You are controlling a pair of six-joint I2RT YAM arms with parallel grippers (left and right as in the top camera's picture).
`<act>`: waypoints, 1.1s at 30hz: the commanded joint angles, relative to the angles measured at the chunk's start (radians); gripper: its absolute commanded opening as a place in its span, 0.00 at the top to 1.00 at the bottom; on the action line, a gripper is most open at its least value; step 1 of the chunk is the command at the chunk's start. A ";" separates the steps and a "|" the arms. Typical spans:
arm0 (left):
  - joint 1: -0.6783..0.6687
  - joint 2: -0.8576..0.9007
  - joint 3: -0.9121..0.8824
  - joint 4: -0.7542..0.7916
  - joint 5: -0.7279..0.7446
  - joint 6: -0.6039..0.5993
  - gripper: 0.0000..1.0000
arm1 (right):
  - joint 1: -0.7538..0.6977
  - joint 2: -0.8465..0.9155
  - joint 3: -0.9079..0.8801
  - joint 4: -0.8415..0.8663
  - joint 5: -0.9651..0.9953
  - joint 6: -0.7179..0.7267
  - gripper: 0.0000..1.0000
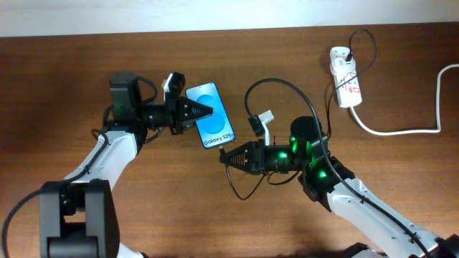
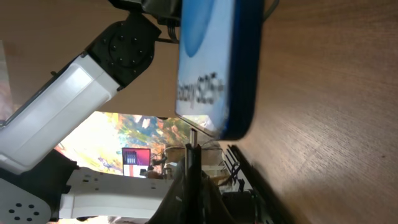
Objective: Plug charger to phone and switch on socket
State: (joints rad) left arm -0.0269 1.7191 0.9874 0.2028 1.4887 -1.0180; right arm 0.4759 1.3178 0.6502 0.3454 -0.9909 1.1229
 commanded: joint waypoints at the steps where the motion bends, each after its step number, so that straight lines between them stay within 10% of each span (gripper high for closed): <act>1: 0.001 -0.001 0.010 0.006 0.034 0.002 1.00 | 0.008 0.005 -0.007 0.011 0.008 -0.008 0.96; 33: 0.001 -0.001 0.010 0.006 0.034 0.024 1.00 | 0.008 0.005 -0.007 -0.016 -0.006 -0.015 0.96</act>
State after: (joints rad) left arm -0.0269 1.7191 0.9874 0.2031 1.4891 -1.0142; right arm 0.4759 1.3197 0.6495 0.3267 -1.0107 1.1213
